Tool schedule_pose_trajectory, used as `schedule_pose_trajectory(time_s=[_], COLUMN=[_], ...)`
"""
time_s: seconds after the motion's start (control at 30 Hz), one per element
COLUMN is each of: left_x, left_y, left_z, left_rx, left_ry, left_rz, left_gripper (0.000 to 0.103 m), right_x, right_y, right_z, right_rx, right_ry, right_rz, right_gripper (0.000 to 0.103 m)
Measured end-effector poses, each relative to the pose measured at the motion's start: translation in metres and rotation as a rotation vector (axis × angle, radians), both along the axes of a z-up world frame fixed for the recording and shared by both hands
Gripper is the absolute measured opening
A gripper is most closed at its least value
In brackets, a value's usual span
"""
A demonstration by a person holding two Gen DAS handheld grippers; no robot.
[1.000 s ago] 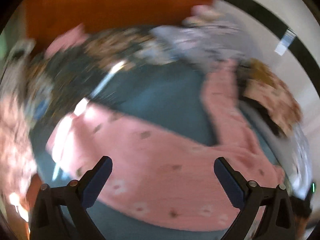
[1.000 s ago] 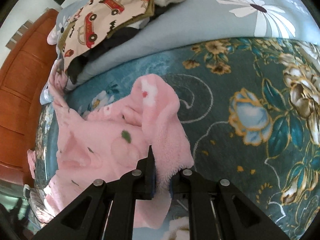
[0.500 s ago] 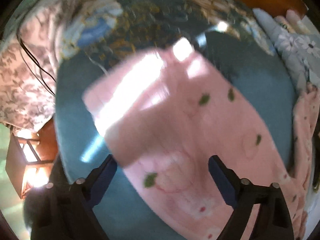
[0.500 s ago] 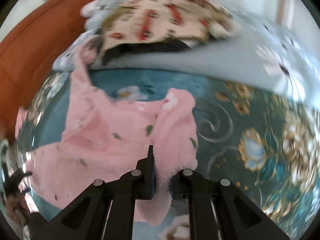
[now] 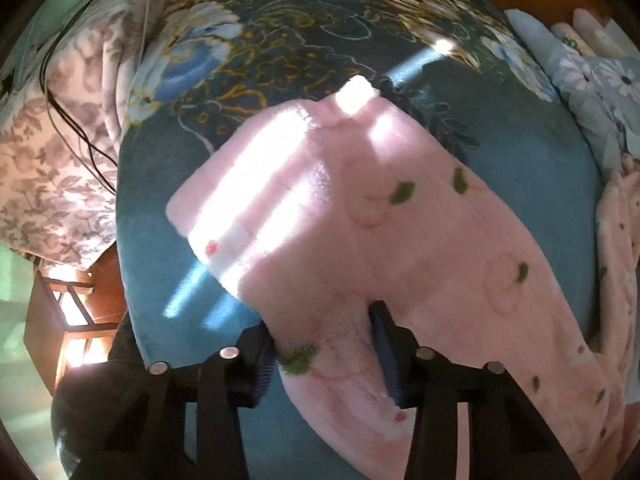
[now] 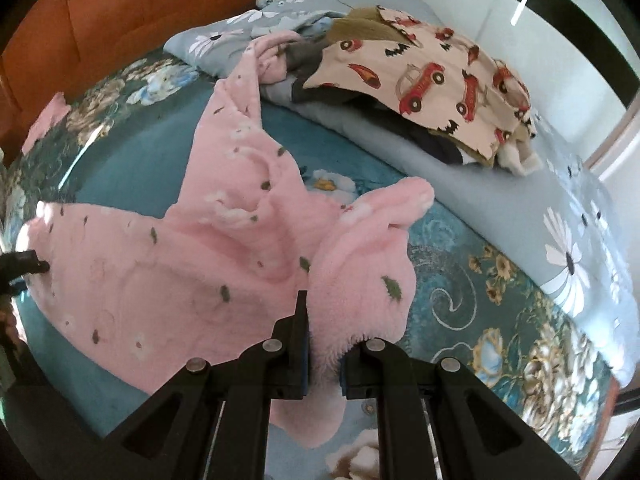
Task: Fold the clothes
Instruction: 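Grasp the pink fleece edge with the left tool while the right tool holds another edge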
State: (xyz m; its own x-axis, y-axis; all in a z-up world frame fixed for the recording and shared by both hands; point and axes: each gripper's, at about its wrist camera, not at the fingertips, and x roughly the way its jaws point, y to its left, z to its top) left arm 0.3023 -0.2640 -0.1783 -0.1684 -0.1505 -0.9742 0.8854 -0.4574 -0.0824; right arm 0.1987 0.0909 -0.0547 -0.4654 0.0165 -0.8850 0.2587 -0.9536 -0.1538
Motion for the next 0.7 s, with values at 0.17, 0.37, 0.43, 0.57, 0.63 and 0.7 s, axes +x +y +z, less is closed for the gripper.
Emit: schedule_pose_trajectory(time_s=[0.17,0.37,0.43,0.57,0.63,0.7], left_x=[-0.003,-0.008,-0.01,-0.015,-0.018,-0.024], left_y=[0.009,0.019,0.019,0.022,0.023,0.014], left_z=[0.002,0.004,0.002,0.004,0.009,0.011], left_rx=[-0.009,-0.024,-0.03,-0.054,-0.075,-0.092], left_ry=[0.001,-0.004,-0.008,-0.011,-0.011,-0.001], left_rz=[-0.02,-0.037,-0.042,-0.049,-0.053,-0.049], left_gripper=[0.027,0.018,0.016,0.01,0.01,0.009], right_x=[0.003,0.003,0.003,0.003,0.004,0.007], right_y=[-0.006,-0.008,-0.008,-0.006,-0.007,-0.008], right_z=[0.003,0.0,-0.001,-0.007,-0.013,-0.021], right_rx=[0.008,0.005,0.004,-0.022,-0.059,-0.108], right_ry=[0.005,0.003,0.002,-0.016,-0.046,-0.097], right_rz=[0.012,0.016,0.018,0.018,0.032,0.059], right_gripper=[0.011,0.011,0.011,0.011,0.013,0.014])
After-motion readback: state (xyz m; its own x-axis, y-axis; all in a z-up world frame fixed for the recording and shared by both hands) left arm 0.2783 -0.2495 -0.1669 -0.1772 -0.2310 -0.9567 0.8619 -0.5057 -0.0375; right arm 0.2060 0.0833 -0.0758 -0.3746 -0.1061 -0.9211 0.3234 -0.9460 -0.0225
